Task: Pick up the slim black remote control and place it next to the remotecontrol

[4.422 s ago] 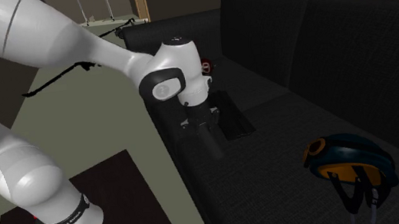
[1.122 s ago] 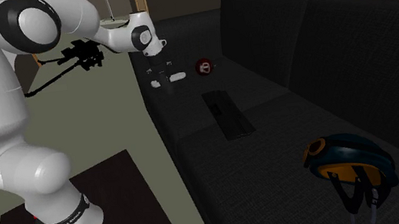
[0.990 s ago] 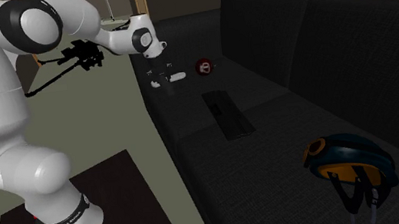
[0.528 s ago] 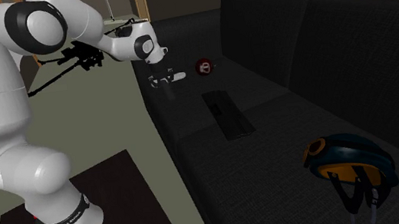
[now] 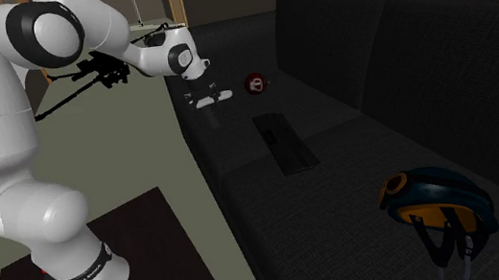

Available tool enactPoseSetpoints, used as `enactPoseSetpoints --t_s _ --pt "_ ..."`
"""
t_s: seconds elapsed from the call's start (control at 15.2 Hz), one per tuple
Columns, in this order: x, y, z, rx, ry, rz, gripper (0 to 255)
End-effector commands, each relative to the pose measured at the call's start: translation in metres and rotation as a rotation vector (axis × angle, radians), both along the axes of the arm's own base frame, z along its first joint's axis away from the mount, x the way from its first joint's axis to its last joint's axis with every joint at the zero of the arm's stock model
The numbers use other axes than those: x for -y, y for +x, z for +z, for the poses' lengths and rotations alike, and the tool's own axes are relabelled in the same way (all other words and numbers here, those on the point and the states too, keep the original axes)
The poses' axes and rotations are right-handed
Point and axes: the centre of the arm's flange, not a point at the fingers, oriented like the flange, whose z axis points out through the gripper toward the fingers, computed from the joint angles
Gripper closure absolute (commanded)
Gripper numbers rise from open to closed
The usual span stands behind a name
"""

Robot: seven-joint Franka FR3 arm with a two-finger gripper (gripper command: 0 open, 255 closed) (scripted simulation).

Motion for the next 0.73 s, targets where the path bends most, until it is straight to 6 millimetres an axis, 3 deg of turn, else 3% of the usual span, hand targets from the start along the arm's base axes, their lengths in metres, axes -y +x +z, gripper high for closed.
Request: enactPoseSetpoints --t_s 0.0,0.13,0.4,0.66 --pt "0.000 0.000 0.000 0.000 0.000 0.000 0" --pt "0.000 0.000 0.000 0.000 0.000 0.000 0" --pt "-0.001 -0.007 0.050 0.000 0.000 0.000 0" --pt "-0.001 -0.007 0.050 0.000 0.000 0.000 0"
